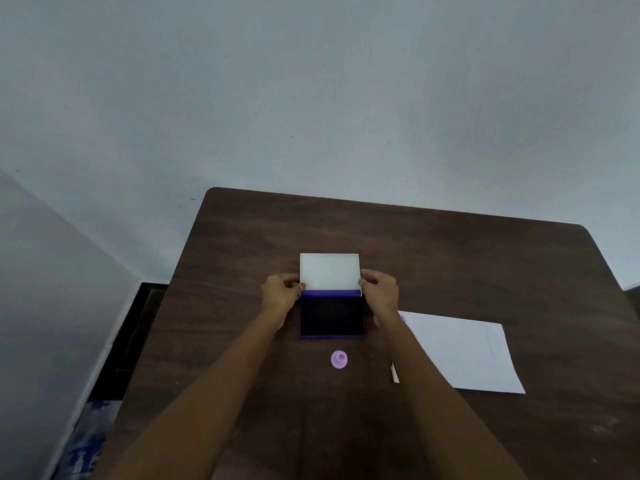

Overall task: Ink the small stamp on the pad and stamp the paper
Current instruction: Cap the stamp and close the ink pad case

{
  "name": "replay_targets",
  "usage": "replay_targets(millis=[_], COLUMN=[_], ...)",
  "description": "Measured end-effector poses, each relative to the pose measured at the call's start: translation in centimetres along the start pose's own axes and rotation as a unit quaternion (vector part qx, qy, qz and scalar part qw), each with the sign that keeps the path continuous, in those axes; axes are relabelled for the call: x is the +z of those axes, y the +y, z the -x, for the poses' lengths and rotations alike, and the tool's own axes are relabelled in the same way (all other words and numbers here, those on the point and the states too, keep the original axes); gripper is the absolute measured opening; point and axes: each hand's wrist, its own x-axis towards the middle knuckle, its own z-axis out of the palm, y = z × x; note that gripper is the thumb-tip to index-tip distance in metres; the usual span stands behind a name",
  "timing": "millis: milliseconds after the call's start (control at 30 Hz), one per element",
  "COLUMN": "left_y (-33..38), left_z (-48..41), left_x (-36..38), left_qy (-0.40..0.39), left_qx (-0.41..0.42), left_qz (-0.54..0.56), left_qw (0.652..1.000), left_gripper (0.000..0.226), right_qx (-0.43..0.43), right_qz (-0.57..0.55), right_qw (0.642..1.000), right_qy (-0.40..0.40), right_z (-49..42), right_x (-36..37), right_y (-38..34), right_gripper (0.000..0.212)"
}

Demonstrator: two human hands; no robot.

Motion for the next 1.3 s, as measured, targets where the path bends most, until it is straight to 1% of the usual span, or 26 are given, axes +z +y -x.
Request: replay_targets(millis=[67, 200, 300, 433, 500, 767, 900, 967, 1167, 1300], left_y=[0.0, 0.5, 0.9, 0.4, -0.3, -3.7, -4.5, -4.7, -5.4, -5.6], left_z=[0.5, 1.9, 3.4, 6.1, 7.4, 9.0, 9.0, 9.0, 9.0, 9.3], left_x=[-0.2, -0.8, -1.4, -2.1, -2.2, -1.0, -0.2, 0.1, 0.6, 0.9], left_qy=[-0.003, 0.016, 0.028, 0.041, 0.038, 0.016, 0.030, 0.027, 0.031, 0.020], left_qx=[0.010, 0.051, 0.094, 0.165, 0.179, 0.178, 0.181, 0.185, 0.202, 0.215], left_qz=[-0.010, -0.011, -0.023, -0.015, -0.011, -0.096, -0.169, -0.201, -0.246, -0.322], left_qw=[1.000, 0.999, 0.995, 0.985, 0.983, 0.979, 0.968, 0.962, 0.948, 0.922], left_gripper=[0.034, 0.030, 0.027, 0.022, 0.021, 0.020, 0.019, 0.018, 0.017, 0.016], right_qx=[-0.012, -0.073, -0.137, -0.212, -0.237, -0.206, -0.180, -0.183, -0.237, -0.287], right_qz=[-0.001, -0.024, -0.001, 0.037, 0.057, 0.114, 0.131, 0.149, 0.222, 0.276], right_qw=[1.000, 0.997, 0.991, 0.976, 0.970, 0.972, 0.975, 0.972, 0.946, 0.917], right_qy=[-0.014, -0.012, 0.003, 0.002, -0.002, 0.005, 0.016, 0.017, 0.003, -0.008], right_z=[0.5, 2.1, 3.4, 5.6, 6.6, 8.5, 8.9, 9.0, 9.0, 9.3], right_x=[-0.5, -1.6, -2.6, -3.7, -4.0, -3.1, -2.3, -2.0, -2.1, -2.4], right_y=[-0.1, -0.5, -0.6, 0.2, 1.0, 4.3, 5.0, 5.4, 6.6, 7.5], right_gripper=[0.031, 0.030, 0.028, 0.020, 0.018, 0.019, 0.020, 0.020, 0.023, 0.027])
